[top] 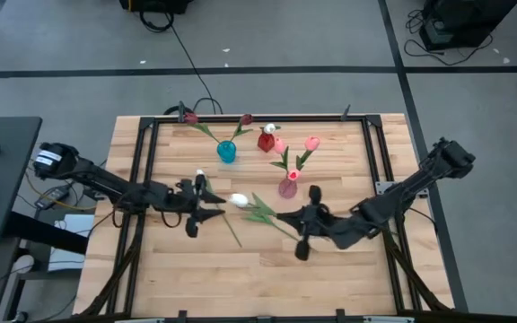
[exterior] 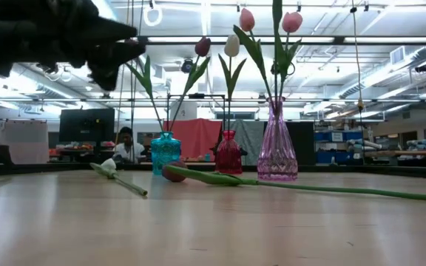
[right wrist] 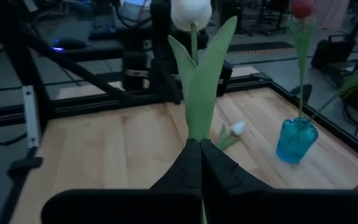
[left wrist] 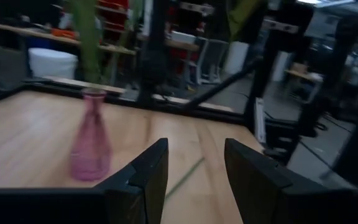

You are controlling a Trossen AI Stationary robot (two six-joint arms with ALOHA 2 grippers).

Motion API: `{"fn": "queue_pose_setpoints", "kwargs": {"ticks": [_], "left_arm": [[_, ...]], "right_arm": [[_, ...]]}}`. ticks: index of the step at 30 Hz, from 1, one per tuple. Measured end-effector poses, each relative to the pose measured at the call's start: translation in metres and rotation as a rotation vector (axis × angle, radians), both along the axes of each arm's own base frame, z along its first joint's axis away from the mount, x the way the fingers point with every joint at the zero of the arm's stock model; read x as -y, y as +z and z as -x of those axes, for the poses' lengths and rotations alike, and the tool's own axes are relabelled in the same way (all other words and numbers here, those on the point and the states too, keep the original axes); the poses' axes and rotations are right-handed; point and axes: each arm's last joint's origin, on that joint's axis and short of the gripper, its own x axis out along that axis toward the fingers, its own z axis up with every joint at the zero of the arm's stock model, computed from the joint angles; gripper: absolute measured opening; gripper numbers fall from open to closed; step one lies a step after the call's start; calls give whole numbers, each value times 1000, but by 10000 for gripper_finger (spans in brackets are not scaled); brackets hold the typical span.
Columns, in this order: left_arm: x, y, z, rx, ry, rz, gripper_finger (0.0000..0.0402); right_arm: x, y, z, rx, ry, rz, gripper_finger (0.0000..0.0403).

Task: Sort flowers into vase by color
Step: Put the right white tulip into the red vase

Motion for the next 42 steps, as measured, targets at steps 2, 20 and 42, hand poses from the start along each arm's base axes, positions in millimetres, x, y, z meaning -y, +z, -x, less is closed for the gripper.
{"fn": "queue_pose_setpoints", "kwargs": {"ticks": [2,20,42], "left_arm": [[6,2,-12,-18,-24,-11,163],[37,30,-85,43,-109,-105,163],[37,37,-87,123,-80,-115,14]], "right_arm": [[0,-6,-13,33,-1,3,3],[-5,-47,-78,296,1,182,3],[2,-55,-89,388,4,236,12]]}}
